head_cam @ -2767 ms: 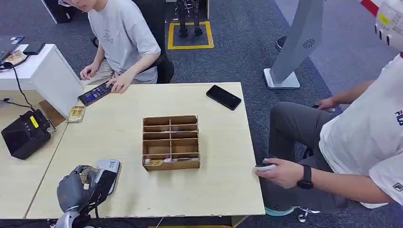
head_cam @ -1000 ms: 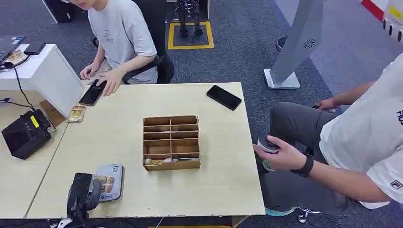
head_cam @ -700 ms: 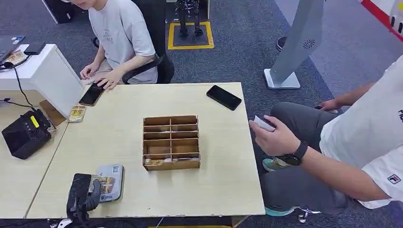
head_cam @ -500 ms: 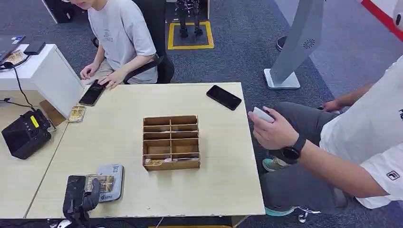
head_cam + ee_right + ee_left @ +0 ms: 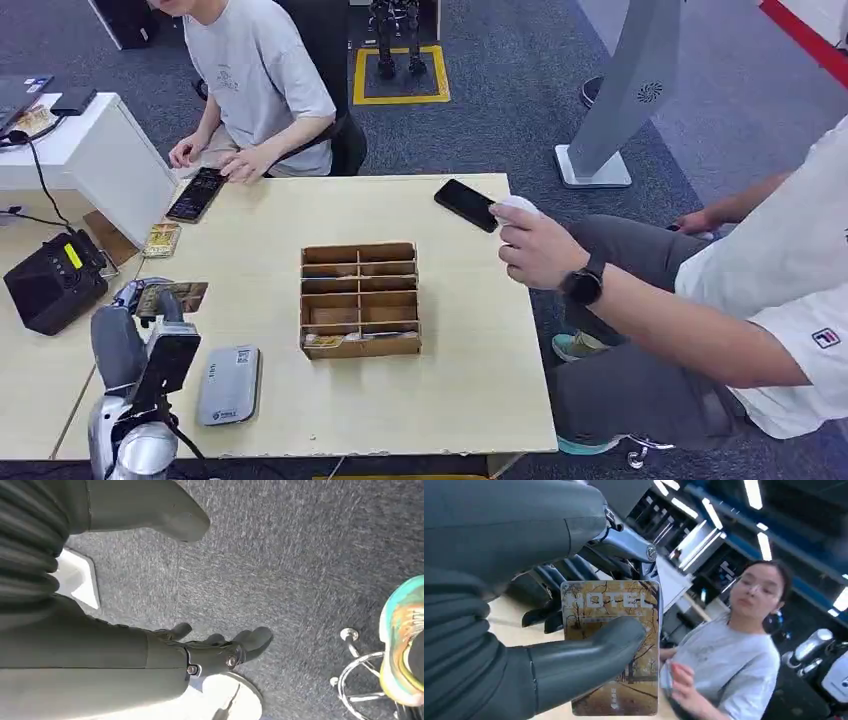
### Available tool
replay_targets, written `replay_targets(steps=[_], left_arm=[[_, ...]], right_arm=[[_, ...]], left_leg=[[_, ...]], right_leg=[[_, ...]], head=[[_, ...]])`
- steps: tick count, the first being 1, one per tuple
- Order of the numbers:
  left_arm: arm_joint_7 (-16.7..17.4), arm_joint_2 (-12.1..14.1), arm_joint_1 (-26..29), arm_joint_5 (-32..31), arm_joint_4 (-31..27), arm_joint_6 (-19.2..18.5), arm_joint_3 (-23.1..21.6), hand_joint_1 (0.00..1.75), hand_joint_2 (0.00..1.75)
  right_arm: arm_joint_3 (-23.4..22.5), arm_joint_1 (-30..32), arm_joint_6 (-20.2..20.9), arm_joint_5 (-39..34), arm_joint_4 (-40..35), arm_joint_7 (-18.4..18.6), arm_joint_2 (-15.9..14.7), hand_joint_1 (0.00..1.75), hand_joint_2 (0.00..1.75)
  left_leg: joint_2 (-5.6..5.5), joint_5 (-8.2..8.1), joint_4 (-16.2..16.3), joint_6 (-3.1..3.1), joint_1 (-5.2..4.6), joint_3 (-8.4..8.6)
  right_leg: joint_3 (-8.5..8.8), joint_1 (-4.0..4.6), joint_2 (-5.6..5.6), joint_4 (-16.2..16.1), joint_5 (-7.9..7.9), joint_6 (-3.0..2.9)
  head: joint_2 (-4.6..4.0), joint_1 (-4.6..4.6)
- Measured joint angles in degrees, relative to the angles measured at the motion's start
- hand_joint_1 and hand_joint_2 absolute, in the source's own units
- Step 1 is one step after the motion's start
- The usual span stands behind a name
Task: Pass the card to the sensor for recognition and then transmit it.
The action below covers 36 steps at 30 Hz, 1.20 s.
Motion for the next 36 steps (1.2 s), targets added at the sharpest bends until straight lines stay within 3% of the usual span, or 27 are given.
replay_targets(steps=[7,11,19,30,31,36], left_arm=[[8.57,3.41,-5.52,-28.22,1.36,3.41,-3.89,1.75,1.75],[12.43,6.34,-10.24,-36.29,6.13,6.51,-5.09,1.75,1.75],[13.27,9.44,-16.49,-39.44,15.27,8.06,-5.22,1.75,1.75],[10.77,9.7,-16.84,-33.66,17.9,8.19,-5.22,1.75,1.75],[10.2,9.66,-16.9,-32.35,17.97,8.0,-5.22,0.0,1.75],[8.24,9.11,-17.39,-25.21,17.99,5.47,-5.22,0.0,1.75]], right_arm=[[0.87,-0.8,-0.31,0.0,1.97,0.68,-0.9,0.0,1.75],[1.83,-2.08,-3.1,0.0,6.2,0.57,-2.84,0.0,1.75],[2.53,-3.76,-7.17,0.0,14.14,0.02,-6.08,0.0,1.75],[2.56,-3.69,-6.36,0.0,14.91,0.15,-6.36,0.0,1.75],[2.6,-3.69,-6.36,0.0,14.91,0.15,-6.36,0.0,1.75],[2.99,-3.81,-6.56,0.0,14.91,-0.11,-6.36,0.0,1.75]], left_leg=[[0.03,0.0,0.0,0.0,0.0,-0.02],[0.08,0.03,0.01,0.0,0.01,-0.02],[0.09,0.04,0.01,0.0,0.0,-0.04],[0.16,0.04,0.02,0.0,-0.01,-0.1],[0.16,0.04,0.03,0.0,-0.01,-0.1],[0.14,0.04,0.03,0.0,0.0,-0.12]], right_leg=[[-0.04,0.0,0.04,0.0,0.0,0.0],[-0.05,0.01,0.09,0.0,0.06,0.01],[-0.08,0.01,0.13,0.01,0.09,-0.01],[-0.2,-0.01,0.25,0.0,0.1,0.0],[-0.2,-0.01,0.26,0.0,0.11,-0.01],[-0.21,0.0,0.24,0.0,0.1,-0.01]], head=[[0.0,0.02],[0.0,0.02],[0.0,0.0],[0.0,0.0],[0.0,0.0],[0.0,0.02]])
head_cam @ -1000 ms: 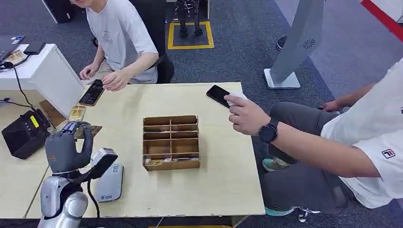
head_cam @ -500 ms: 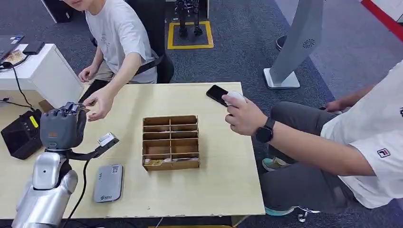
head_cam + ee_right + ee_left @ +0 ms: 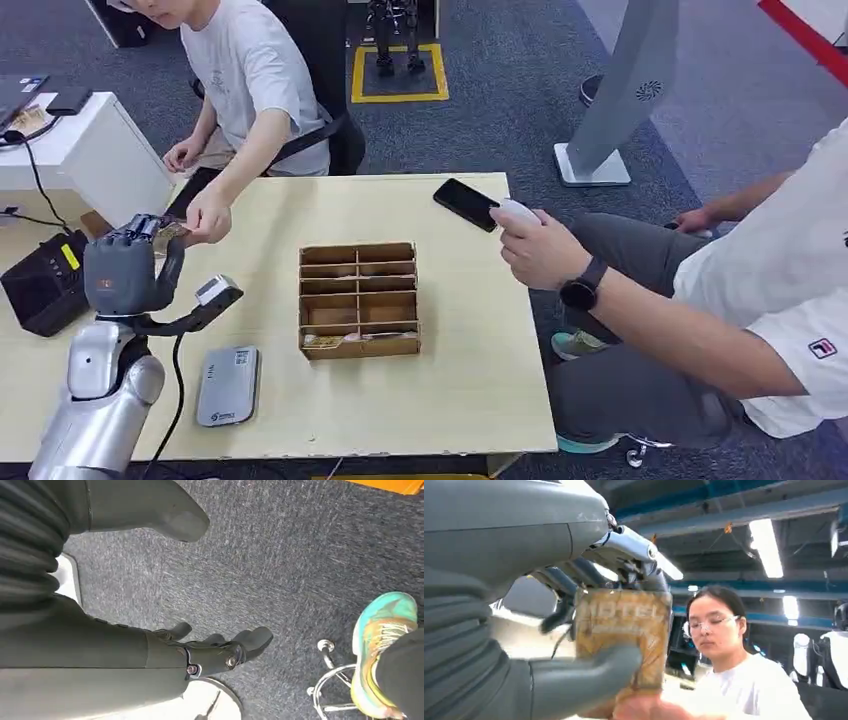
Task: Pass the card to the sensor for recognition and then transmit it.
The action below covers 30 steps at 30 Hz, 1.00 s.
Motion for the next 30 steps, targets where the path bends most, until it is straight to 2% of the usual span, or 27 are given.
replay_targets(steps=[3,8,14,16,18,20,21,22,25,28,30], left_arm=[[0.35,-1.71,-0.05,7.21,-0.28,-5.43,0.0,0.0,1.75],[0.35,-3.59,0.24,8.65,-1.2,-7.03,0.0,0.0,1.75],[0.37,-4.2,2.25,10.05,-4.0,-9.58,-0.72,0.0,1.75],[-0.75,-4.26,3.67,14.04,-6.06,-13.59,-1.22,0.0,1.75],[-3.34,-4.13,5.67,18.83,-9.84,-19.6,-2.64,0.0,1.75],[-5.32,-3.84,7.92,20.96,-14.22,-23.82,-5.03,0.0,1.75],[-6.21,-3.5,9.2,22.29,-17.58,-26.71,-7.42,0.0,1.75],[-6.3,-3.08,10.17,22.94,-20.2,-28.07,-9.45,0.0,1.75],[-6.32,-2.49,11.89,23.66,-25.32,-29.14,-13.81,0.0,1.75],[-6.21,-1.59,12.43,24.27,-28.04,-29.36,-15.43,0.0,1.75],[-7.48,-1.0,12.68,23.74,-29.15,-29.43,-16.38,0.0,1.75]], right_arm=[[0.0,-0.05,0.39,0.0,-0.39,0.37,0.13,0.0,1.75],[0.0,0.04,1.14,0.0,-1.53,0.7,0.52,0.0,1.75],[-0.04,0.67,3.32,0.0,-4.07,0.94,1.6,0.0,1.75],[-0.17,0.94,4.31,0.0,-5.23,1.22,2.23,0.0,1.75],[-0.83,1.26,5.72,0.0,-7.01,1.22,3.12,0.0,1.75],[-1.29,1.7,6.95,0.0,-8.94,1.38,4.11,0.0,1.75],[-1.64,1.85,7.91,0.0,-10.2,1.51,4.74,0.0,1.75],[-2.01,1.95,8.43,0.0,-11.08,1.55,5.09,0.0,1.75],[-2.64,2.22,8.87,0.0,-12.87,1.73,5.81,0.0,1.75],[-2.93,2.38,9.22,0.0,-13.97,1.73,6.01,0.0,1.75],[-3.1,2.39,9.22,0.0,-14.34,1.62,6.05,0.0,1.75]], left_leg=[[0.0,0.0,0.0,0.0,0.0,-0.01],[0.01,0.0,0.0,0.0,-0.01,-0.03],[0.01,0.0,0.0,0.0,-0.01,-0.03],[0.01,0.0,0.0,0.0,-0.01,-0.04],[0.02,-0.01,0.0,0.0,-0.01,-0.07],[-0.02,-0.01,0.0,0.0,-0.01,-0.1],[-0.02,-0.01,0.0,0.0,-0.01,-0.13],[-0.01,-0.01,0.0,0.01,-0.01,-0.16],[0.01,-0.03,0.0,0.03,-0.02,-0.18],[0.0,-0.02,0.01,0.03,-0.04,-0.17],[0.0,0.0,0.01,0.04,-0.04,-0.16]], right_leg=[[0.01,0.0,0.0,0.0,0.0,0.0],[0.0,-0.01,0.01,0.0,0.01,0.01],[-0.01,-0.01,0.02,0.0,0.01,0.01],[-0.05,-0.01,0.03,0.0,0.0,0.01],[-0.07,-0.01,0.03,0.0,0.0,0.01],[-0.09,-0.01,-0.01,0.0,-0.01,0.02],[-0.11,-0.01,-0.01,0.0,-0.01,0.02],[-0.11,-0.02,0.0,0.0,-0.01,0.02],[-0.14,-0.05,0.0,-0.01,0.0,0.03],[-0.14,-0.05,0.0,-0.02,0.01,0.05],[-0.14,-0.04,0.0,-0.02,0.02,0.05]], head=[[0.0,-0.02],[0.0,-0.02],[0.0,-0.02],[0.0,-0.02],[0.0,-0.02],[0.0,-0.02],[0.0,0.0],[0.0,0.0],[0.0,-0.02],[0.0,0.0],[0.0,-0.02]])
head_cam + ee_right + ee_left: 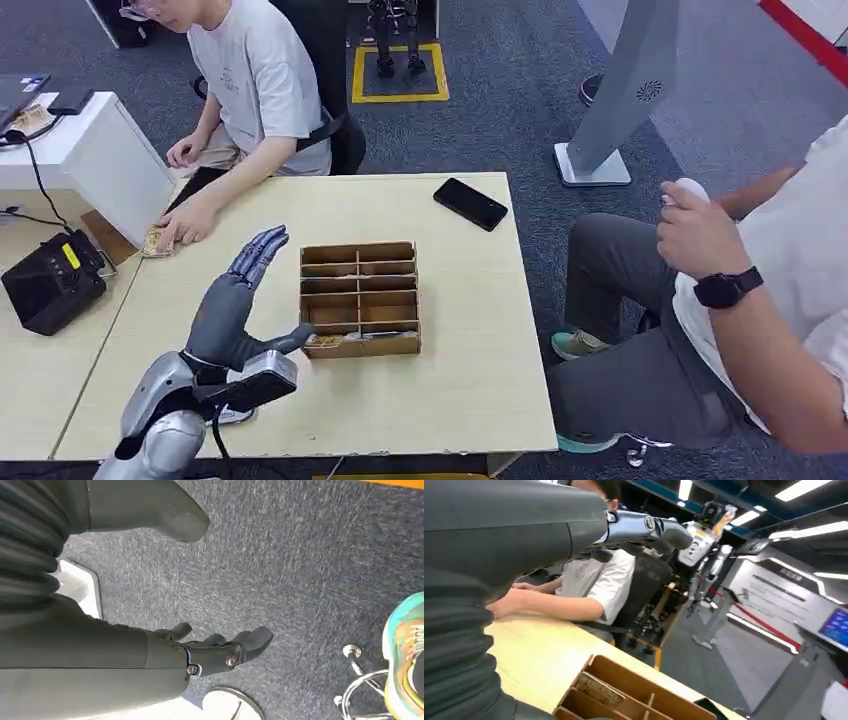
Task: Pass the card to the sensor for recognition and then transmit it.
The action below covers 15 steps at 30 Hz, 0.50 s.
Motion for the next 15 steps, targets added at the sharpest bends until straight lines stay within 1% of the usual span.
replay_targets(steps=[2,5,8,10,12,15], left_arm=[[-0.96,0.7,0.53,-2.73,-1.72,0.42,-1.63,0.0,1.75],[0.36,1.46,1.45,-8.85,-3.33,2.39,-4.21,0.0,1.75],[0.84,2.25,2.05,-10.24,-4.01,3.26,-6.04,0.0,1.75],[1.84,2.67,2.19,-11.65,-4.05,4.15,-6.63,0.0,1.75],[4.19,2.75,2.39,-15.8,-4.05,6.31,-6.79,0.0,1.75],[9.37,2.75,2.52,-25.56,-3.57,10.8,-6.89,0.0,1.75]], right_arm=[[-0.37,0.0,-0.04,0.0,-0.35,-0.35,0.0,0.0,1.75],[-0.61,-0.02,-0.07,0.0,-0.66,-1.03,0.02,0.0,1.75],[-0.81,-0.02,-0.07,0.0,-0.88,-1.29,0.05,0.0,1.75],[-0.85,-0.03,-0.07,0.0,-0.92,-1.29,0.07,0.0,1.75],[-0.85,-0.02,-0.02,0.0,-0.94,-1.2,0.09,0.0,1.75],[-0.83,0.02,0.26,0.0,-1.38,-0.77,0.29,0.0,1.75]], left_leg=[[0.0,0.01,0.0,-0.01,0.0,0.0],[0.0,0.01,-0.01,-0.01,0.0,0.0],[0.0,0.01,-0.01,-0.01,0.0,-0.01],[-0.01,0.01,-0.01,-0.01,0.01,-0.01],[-0.01,0.01,-0.01,-0.01,0.0,-0.01],[-0.01,0.01,-0.01,-0.01,0.0,-0.01]], right_leg=[[0.01,0.0,0.0,0.01,0.01,0.0],[0.0,0.0,0.0,0.01,0.01,0.0],[0.0,0.0,0.0,0.01,0.01,0.0],[0.0,0.0,-0.01,0.01,0.01,0.0],[0.0,0.0,0.0,0.01,0.01,0.0],[0.0,-0.01,-0.01,0.01,0.01,0.0]], head=[[0.0,0.0],[0.0,0.0],[0.0,0.0],[0.0,0.0],[0.0,0.0],[0.0,0.0]])
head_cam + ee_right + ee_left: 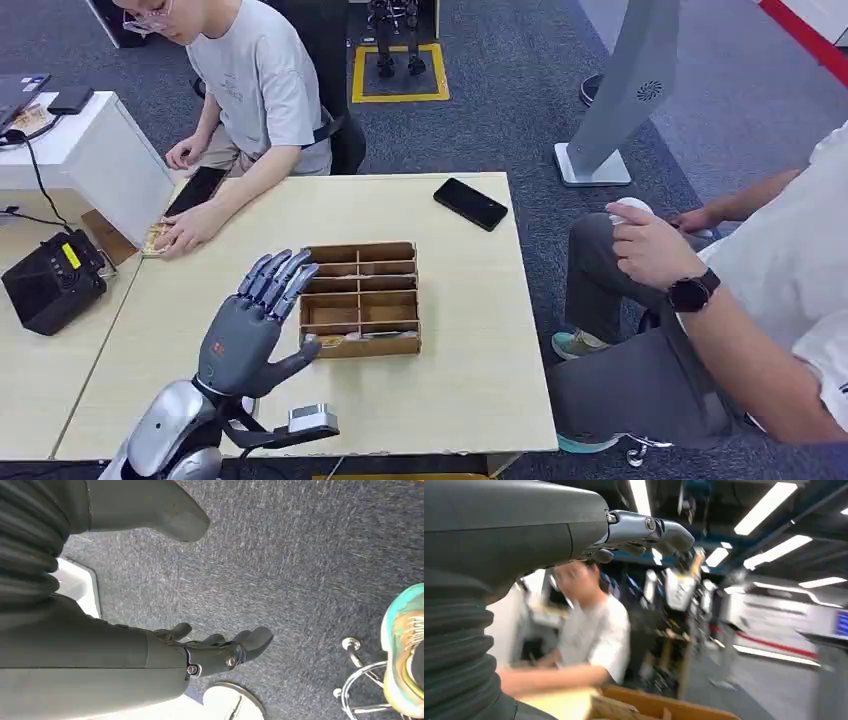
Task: Pass the card to the sensor for recognition and then transmit it.
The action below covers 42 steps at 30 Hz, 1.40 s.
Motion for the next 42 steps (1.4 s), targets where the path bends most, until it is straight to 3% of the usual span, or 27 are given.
replay_targets(steps=[3,11,26,33,42], left_arm=[[4.3,-0.02,0.02,-7.71,1.51,3.38,-0.02,0.0,1.75],[7.27,-0.28,-0.01,-10.24,5.03,4.87,0.02,0.0,1.75],[8.93,-0.74,-0.1,-10.04,9.42,2.77,2.47,0.0,1.75],[9.22,-2.12,-0.93,-8.64,10.6,1.57,2.51,0.0,1.75],[10.29,-4.04,-2.63,-4.6,12.26,-3.35,2.8,0.0,1.75]], right_arm=[[0.0,0.03,0.15,0.0,-0.39,0.04,0.13,0.0,1.75],[0.15,-0.01,-0.59,0.0,-0.35,0.44,0.13,0.0,1.75],[0.48,-0.1,-2.3,0.0,0.61,0.02,-0.04,0.0,1.75],[1.51,-0.3,-3.15,0.0,1.71,0.26,-0.28,0.0,1.75],[1.88,-0.59,-3.72,0.0,3.06,0.52,-0.37,0.0,1.75]], left_leg=[[0.0,0.0,0.0,0.0,0.0,0.0],[0.0,0.0,0.0,0.0,0.0,0.0],[0.0,0.0,0.0,0.0,0.0,0.0],[0.0,0.0,0.0,0.0,0.0,0.0],[0.0,0.0,0.0,0.0,0.0,0.0]], right_leg=[[0.0,0.0,0.0,0.0,0.01,0.0],[0.0,0.01,0.0,0.0,0.0,0.01],[0.0,0.0,0.0,0.0,0.01,0.01],[0.0,0.0,0.0,0.0,0.01,0.01],[0.0,0.01,0.0,0.0,0.01,0.01]], head=[[0.0,0.0],[0.0,0.0],[0.0,0.0],[0.0,0.0],[0.0,-0.02]])
